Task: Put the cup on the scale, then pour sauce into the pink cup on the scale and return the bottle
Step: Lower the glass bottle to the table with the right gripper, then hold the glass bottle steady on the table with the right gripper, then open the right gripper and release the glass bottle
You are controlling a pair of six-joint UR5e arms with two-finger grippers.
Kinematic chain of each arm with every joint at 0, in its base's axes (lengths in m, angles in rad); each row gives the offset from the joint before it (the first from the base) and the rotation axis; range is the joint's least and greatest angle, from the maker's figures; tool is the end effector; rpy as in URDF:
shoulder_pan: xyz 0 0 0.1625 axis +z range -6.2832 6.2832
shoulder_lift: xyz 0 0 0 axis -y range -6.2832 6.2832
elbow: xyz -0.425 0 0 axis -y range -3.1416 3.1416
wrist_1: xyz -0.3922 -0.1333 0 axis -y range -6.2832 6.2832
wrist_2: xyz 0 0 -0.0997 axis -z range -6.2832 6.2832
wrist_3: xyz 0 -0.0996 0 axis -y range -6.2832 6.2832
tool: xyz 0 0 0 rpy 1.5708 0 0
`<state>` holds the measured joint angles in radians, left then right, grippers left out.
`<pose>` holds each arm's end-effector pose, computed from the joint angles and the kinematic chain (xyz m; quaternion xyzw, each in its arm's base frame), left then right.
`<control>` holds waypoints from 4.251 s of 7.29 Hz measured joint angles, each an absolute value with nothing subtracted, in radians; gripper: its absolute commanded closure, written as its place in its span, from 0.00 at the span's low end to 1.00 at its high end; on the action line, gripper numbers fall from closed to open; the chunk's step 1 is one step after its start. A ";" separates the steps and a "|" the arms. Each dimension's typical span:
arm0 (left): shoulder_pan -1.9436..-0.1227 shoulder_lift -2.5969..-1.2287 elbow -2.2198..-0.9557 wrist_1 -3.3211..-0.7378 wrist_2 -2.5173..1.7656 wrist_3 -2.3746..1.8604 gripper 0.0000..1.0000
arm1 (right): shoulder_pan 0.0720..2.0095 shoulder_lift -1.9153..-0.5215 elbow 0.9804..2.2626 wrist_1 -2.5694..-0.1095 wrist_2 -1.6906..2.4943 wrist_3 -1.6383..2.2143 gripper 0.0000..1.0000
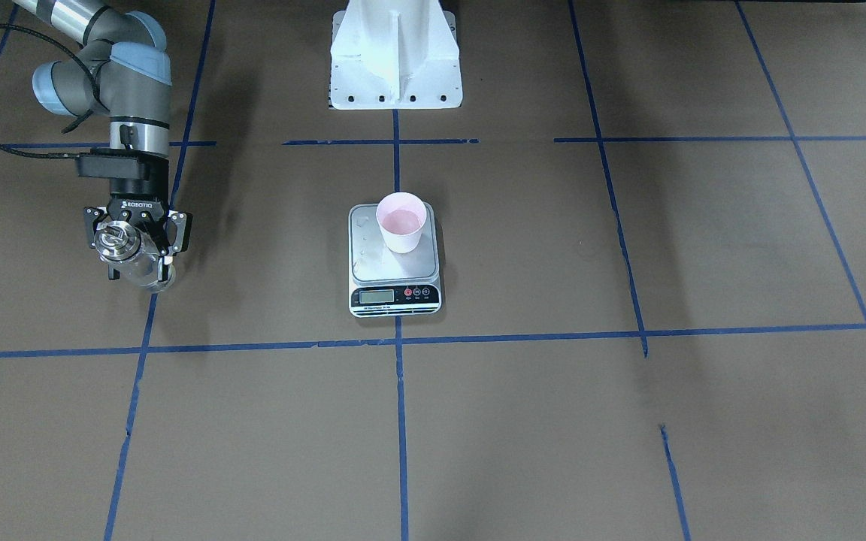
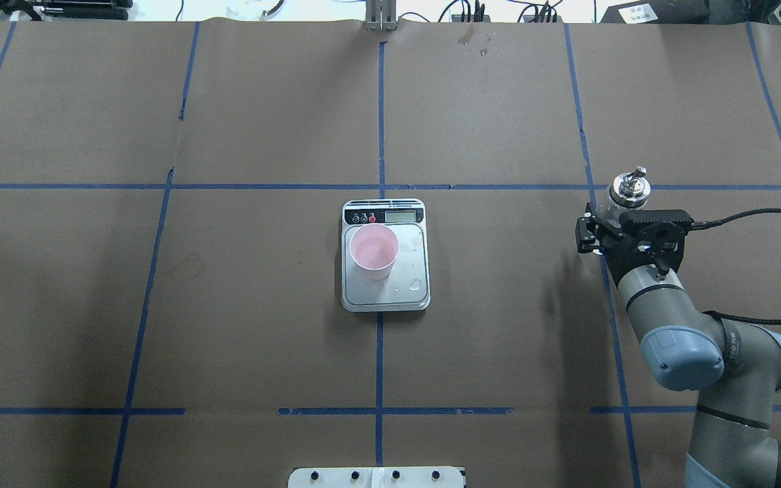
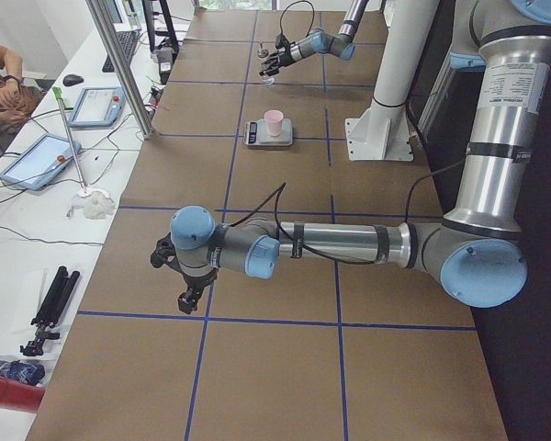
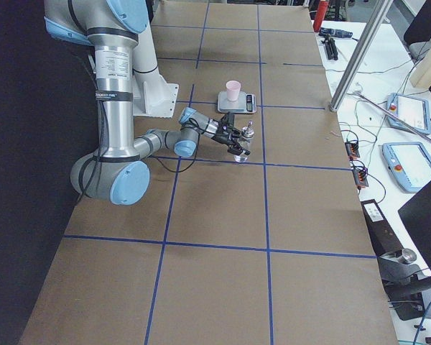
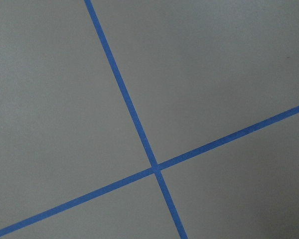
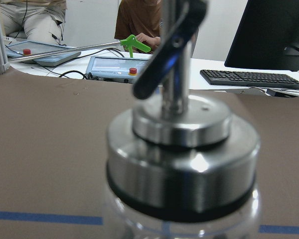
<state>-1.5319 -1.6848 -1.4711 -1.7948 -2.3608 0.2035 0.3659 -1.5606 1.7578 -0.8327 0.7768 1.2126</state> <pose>-0.0410 -0.5560 0.6237 0.1408 0.3718 0.1562 0.9042 -0.3978 -0.3712 0.4718 0.4700 -0.2665 0.1775 0.8225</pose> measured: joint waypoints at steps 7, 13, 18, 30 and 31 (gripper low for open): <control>-1.532 -1.691 -1.471 -1.795 -2.361 0.202 0.00 | 0.358 -1.561 1.753 -0.833 0.795 1.214 1.00; -1.531 -1.699 -1.471 -1.795 -2.361 0.202 0.00 | 0.358 -1.563 1.755 -0.833 0.811 1.210 0.41; -1.531 -1.700 -1.471 -1.795 -2.360 0.201 0.00 | 0.359 -1.563 1.759 -0.832 0.814 1.210 0.07; -1.531 -1.701 -1.472 -1.799 -2.359 0.199 0.00 | 0.270 -1.844 2.191 -1.108 1.018 1.236 0.00; -1.531 -1.701 -1.474 -1.799 -2.360 0.199 0.00 | 0.265 -1.847 2.306 -1.308 1.072 1.240 0.00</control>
